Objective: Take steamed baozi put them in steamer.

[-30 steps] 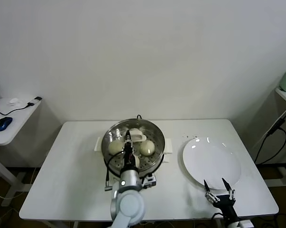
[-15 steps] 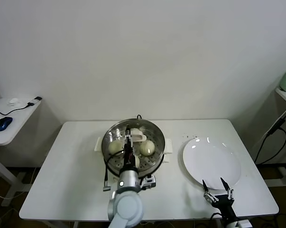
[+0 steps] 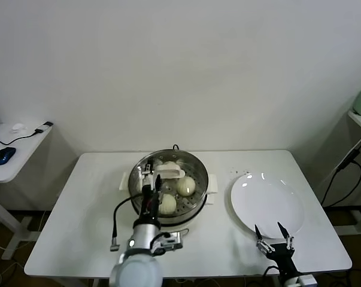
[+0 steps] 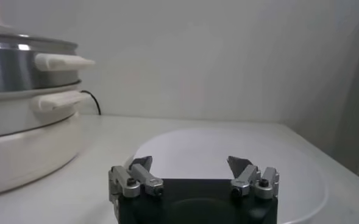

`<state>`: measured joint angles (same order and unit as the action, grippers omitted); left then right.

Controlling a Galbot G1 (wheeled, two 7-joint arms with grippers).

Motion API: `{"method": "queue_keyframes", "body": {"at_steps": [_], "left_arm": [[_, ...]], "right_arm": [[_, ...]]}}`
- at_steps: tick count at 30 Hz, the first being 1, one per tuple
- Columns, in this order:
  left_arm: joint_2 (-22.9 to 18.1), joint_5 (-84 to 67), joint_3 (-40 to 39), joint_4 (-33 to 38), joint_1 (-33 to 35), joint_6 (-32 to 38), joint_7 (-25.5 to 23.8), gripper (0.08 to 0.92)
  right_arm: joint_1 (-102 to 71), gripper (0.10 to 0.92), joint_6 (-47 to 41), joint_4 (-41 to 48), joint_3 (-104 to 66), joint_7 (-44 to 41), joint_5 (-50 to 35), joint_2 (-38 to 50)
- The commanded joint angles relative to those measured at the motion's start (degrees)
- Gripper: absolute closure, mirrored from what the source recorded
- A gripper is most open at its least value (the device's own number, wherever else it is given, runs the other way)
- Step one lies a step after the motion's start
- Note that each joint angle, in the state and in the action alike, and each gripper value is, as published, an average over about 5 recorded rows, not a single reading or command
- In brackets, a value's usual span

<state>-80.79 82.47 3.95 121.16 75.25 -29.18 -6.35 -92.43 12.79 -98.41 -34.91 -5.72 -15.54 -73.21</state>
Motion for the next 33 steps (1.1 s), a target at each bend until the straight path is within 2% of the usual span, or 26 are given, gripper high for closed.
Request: {"method": "queue_keyframes", "body": {"at_steps": [1,5,8,13,17,20,23,28,33], "left_arm": [[1.7,-1.3,-1.1,4.2,1.4,0.2,-1.1,0.177],[3.1,-12.9,3.9,6.3,5.1,4.6,5.4,0.177],[2.8,-30.2,12.2,6.4,6.3,10.7,10.0,0.177],[3.2,-64.1,30.6,5.2,7.3,20.5,10.5,0.177],[6.8,-84.5,39.9,0.0,9.8,26.8,9.3,0.177],[9.6,-94.4,41.4,-6.6,12.1,32.0,8.1,0.177],[10.8,-98.4,39.3,-13.7,14.1,35.9,7.4,0.177],[8.9,-95.4,34.5,-23.4,15.0,42.5,7.3,0.177],[7.8,-95.6,32.7,-26.8,14.5,44.7,7.9,0.177]], "right_arm": [[0.7,0.203,1.9,-2.2,-1.5,1.3,-2.5,0.2],[1.1,0.203,2.1,-2.9,-1.6,1.6,-3.4,0.6],[1.3,0.203,2.2,-3.0,-1.5,1.7,-3.4,0.7],[1.4,0.203,2.2,-2.6,-1.1,1.6,-3.3,0.8],[1.4,0.203,2.2,-2.2,-1.0,1.7,-3.5,0.6],[1.4,0.203,2.2,-2.0,-1.0,1.7,-3.5,0.7],[1.4,0.203,2.2,-1.9,-1.2,1.6,-3.5,0.7],[1.3,0.203,1.9,-1.5,-1.2,1.5,-3.6,0.8],[1.3,0.203,1.9,-0.7,-1.1,1.5,-3.7,0.7]]}}
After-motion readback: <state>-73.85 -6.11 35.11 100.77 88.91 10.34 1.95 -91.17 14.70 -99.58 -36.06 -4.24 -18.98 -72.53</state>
